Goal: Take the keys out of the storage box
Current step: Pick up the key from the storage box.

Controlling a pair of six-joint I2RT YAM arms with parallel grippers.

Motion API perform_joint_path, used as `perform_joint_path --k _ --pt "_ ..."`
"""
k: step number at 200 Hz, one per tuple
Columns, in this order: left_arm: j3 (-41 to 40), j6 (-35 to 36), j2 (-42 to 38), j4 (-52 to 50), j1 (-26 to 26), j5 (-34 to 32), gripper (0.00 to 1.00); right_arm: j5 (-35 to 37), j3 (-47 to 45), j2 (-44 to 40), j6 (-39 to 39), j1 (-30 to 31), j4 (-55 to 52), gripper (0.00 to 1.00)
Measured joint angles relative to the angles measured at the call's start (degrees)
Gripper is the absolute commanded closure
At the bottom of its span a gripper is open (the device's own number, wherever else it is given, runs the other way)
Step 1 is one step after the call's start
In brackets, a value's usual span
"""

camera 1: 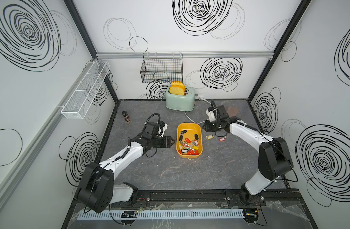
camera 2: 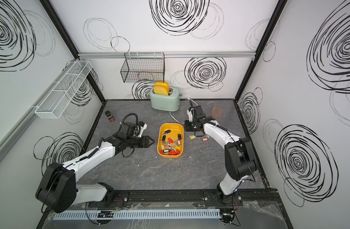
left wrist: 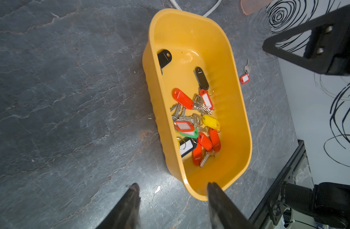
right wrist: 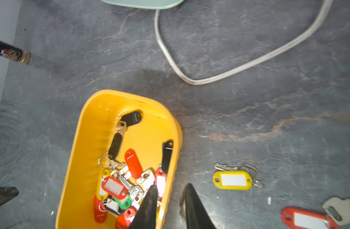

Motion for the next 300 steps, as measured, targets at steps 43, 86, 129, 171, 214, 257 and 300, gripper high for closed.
perform_joint_path --k 43,86,129,171,214,257,300 --pt "0.00 -0.02 -0.09 -0.24 1.77 -0.04 0.41 0.02 3.08 3.23 -4.92 5.57 -2.62 0.72" --pt "-0.09 0.00 -0.55 -0.26 2.38 0.09 0.40 1.92 5.33 7.82 -9.97 8.90 -6.27 0.68" --pt "-0.33 0.00 -0.90 -0.26 2.95 0.35 0.40 5.57 7.52 11.96 -13.99 11.15 -9.18 0.65" --pt "-0.83 0.02 -1.07 -0.24 3.32 0.59 0.40 8.44 8.63 13.86 -16.85 12.63 -10.16 0.61" --pt "-1.84 0.04 -1.20 -0.28 3.87 1.01 0.41 10.19 8.83 15.65 -18.47 14.80 -10.45 0.59" --pt "-2.14 0.17 -1.53 -0.26 4.94 1.62 0.41 11.21 9.38 17.64 -19.47 16.13 -11.06 0.59" --pt "-2.60 0.20 -1.95 -0.24 5.29 1.92 0.41 12.35 10.82 18.53 -20.04 16.65 -11.56 0.59"
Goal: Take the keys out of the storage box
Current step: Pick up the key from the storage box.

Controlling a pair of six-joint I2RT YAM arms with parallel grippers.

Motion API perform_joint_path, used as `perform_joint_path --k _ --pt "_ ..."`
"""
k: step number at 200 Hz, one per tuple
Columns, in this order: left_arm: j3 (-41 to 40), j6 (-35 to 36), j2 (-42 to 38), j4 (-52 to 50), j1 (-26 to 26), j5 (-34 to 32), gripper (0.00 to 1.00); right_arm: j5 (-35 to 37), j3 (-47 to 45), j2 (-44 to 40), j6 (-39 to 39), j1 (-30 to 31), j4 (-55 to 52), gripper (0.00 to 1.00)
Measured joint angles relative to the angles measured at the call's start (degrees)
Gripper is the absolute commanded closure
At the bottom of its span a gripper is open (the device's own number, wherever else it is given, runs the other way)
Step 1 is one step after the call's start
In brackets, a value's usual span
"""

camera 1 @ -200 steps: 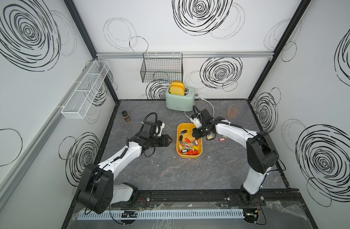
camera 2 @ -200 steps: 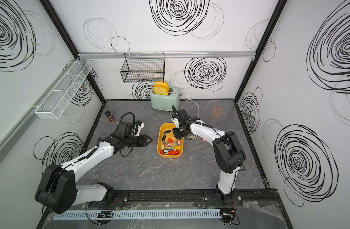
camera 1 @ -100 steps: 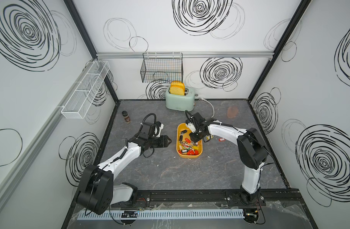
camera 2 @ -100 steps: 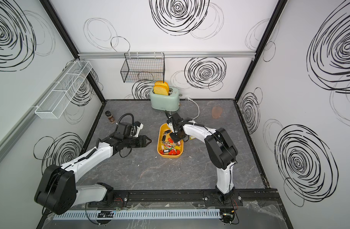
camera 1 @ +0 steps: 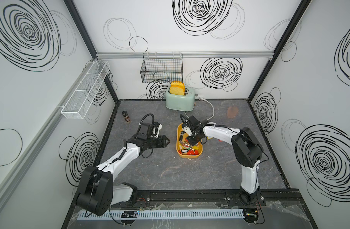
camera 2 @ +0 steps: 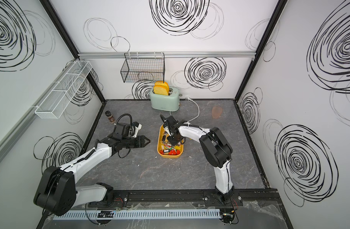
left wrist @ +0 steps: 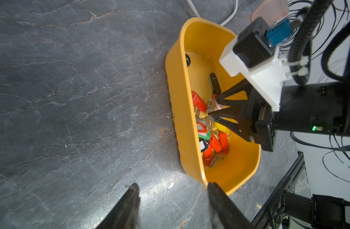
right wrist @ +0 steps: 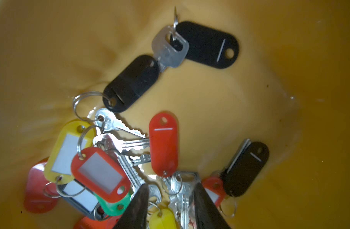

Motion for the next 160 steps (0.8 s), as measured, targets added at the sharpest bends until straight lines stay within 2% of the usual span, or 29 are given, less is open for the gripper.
perform_joint_path --k 99,129,160 --pt "-0.57 0.00 -0.09 0.02 0.96 0.90 0.41 1.20 1.66 2.95 -0.44 0.09 -0.02 0.65" --pt "-0.63 0.00 -0.09 0.02 1.11 1.01 0.41 1.18 1.92 2.97 -0.55 0.13 0.02 0.73" --pt "-0.66 -0.02 -0.09 0.02 1.22 1.03 0.41 0.98 1.97 3.02 -0.59 0.15 0.00 0.86"
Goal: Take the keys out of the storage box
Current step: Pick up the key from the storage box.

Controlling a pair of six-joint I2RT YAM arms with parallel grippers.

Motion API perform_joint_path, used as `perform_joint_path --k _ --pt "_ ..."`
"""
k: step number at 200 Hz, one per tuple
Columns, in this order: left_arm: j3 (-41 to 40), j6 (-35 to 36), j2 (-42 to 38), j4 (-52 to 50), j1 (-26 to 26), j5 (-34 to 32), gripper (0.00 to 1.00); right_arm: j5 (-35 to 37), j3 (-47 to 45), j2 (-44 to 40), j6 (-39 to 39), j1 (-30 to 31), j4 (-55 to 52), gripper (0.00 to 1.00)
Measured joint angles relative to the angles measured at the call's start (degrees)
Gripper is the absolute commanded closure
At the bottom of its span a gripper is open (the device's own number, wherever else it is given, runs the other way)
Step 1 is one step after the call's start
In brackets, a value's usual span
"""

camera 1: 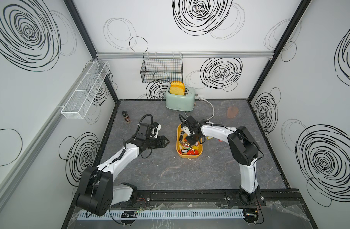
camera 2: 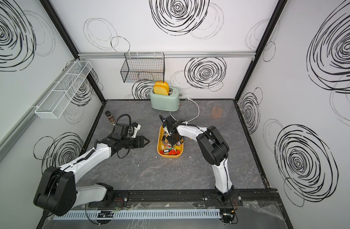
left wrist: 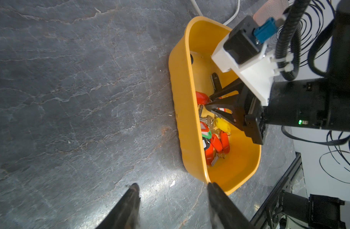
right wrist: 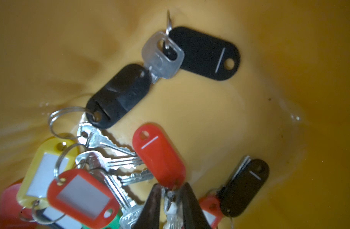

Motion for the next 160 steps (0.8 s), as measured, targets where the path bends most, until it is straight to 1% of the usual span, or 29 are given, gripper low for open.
perform_joint_path --k 31,69,116,160 --pt "-0.02 0.02 0.00 0.00 0.04 0.00 0.41 -0.42 0.24 0.02 -0.20 0.00 0.00 0.95" --pt "-0.02 0.00 0.00 0.00 0.04 0.00 0.41 -0.92 0.63 0.02 -0.07 0.00 -0.13 1.00" --pt "-0.04 -0.02 0.00 0.07 0.04 0.09 0.41 -1.55 0.98 -0.68 0.09 -0.17 -0.31 1.00" --pt "-0.09 -0.22 0.00 0.44 0.04 0.20 0.41 -4.44 0.94 -5.35 0.85 -2.16 -0.11 1.00"
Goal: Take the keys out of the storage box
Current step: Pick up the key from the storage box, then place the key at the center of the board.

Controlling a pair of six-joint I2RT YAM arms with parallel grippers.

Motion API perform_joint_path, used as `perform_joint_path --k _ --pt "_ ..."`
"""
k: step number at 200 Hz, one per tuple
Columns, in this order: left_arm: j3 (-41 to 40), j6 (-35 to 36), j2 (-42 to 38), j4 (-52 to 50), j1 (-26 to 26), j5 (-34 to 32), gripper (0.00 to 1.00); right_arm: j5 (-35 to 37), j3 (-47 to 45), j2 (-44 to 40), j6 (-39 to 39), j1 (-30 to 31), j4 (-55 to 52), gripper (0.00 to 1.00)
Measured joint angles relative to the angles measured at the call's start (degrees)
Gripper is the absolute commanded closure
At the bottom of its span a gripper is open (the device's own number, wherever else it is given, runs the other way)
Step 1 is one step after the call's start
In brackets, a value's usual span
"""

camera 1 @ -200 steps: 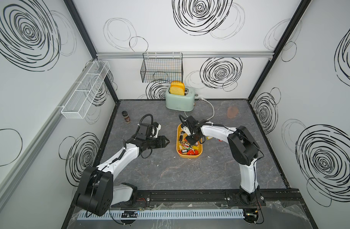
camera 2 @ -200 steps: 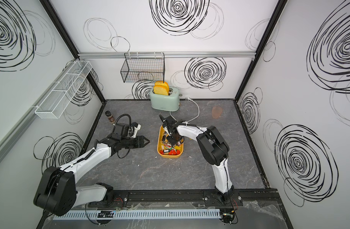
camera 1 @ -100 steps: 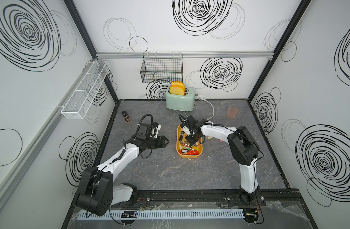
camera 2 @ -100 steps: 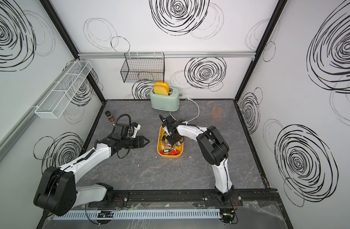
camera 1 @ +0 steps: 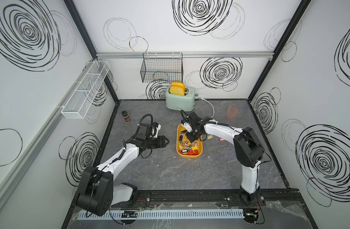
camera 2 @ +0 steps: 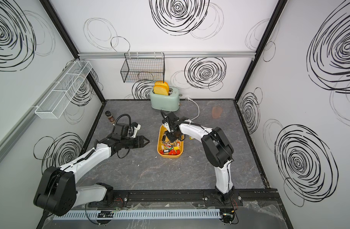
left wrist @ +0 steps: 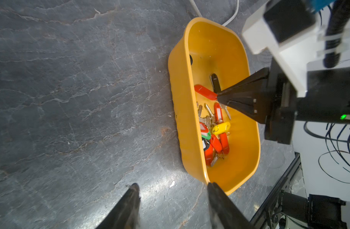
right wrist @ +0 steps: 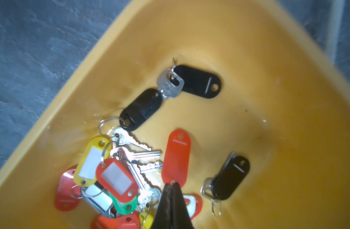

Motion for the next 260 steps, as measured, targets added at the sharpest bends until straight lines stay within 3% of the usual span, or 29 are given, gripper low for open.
perform_joint_path --k 88,179,260 --pt "0.02 -0.39 0.00 0.31 -1.66 -0.02 0.41 -5.95 -3.93 -10.73 3.45 -5.25 1.88 1.00" --pt "1.57 -0.39 0.28 1.29 -5.57 -0.11 0.40 -11.67 -18.64 -24.94 10.36 -20.28 5.99 1.00" --pt "1.60 -0.42 0.66 1.29 -6.19 -0.24 0.40 -19.52 -31.67 -27.54 14.78 -20.87 9.53 1.00"
